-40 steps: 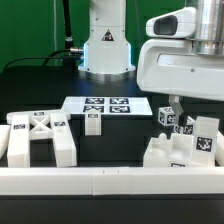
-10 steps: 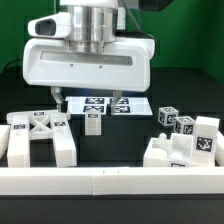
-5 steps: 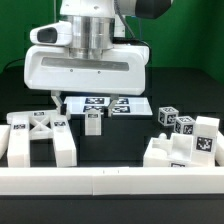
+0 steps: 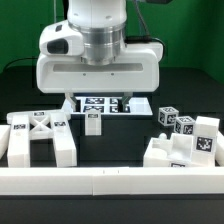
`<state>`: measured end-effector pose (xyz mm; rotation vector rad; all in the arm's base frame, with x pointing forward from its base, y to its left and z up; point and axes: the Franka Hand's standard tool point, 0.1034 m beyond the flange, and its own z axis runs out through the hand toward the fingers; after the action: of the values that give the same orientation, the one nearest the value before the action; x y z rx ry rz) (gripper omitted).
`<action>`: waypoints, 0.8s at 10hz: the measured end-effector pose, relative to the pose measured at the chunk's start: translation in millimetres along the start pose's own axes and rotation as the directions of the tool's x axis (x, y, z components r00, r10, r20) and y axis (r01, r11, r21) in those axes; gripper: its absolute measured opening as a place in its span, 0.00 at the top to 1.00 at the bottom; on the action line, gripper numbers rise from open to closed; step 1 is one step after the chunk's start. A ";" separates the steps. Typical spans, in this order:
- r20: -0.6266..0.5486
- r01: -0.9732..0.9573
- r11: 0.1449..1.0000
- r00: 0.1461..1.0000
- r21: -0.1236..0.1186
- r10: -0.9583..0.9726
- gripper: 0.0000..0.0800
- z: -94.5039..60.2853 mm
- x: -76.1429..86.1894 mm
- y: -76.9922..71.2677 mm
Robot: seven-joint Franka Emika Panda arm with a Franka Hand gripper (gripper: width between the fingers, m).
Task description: Assemble chair
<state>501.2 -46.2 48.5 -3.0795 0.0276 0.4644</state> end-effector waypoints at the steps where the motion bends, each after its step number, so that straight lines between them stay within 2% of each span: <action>1: 0.086 0.001 1.000 0.996 0.013 -0.002 0.19 2.3 -5.7 -1.5; 3: 0.204 0.001 1.000 0.979 -0.005 0.000 0.19 8.8 -2.5 7.8; 4: 0.287 0.001 1.000 0.958 0.000 -0.001 0.19 9.6 -8.1 6.5; 6: 0.429 -0.003 1.000 0.903 0.009 -0.001 0.19 13.7 -9.3 5.8; 8: 0.516 -0.008 1.000 0.857 0.002 0.006 0.19 20.7 -12.0 9.5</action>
Offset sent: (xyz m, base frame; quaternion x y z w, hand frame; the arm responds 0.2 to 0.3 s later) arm -0.0005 -0.0034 -0.0001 -0.0070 -0.1964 0.0119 0.9804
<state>483.5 -55.0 32.1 -2.8367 0.0275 1.2693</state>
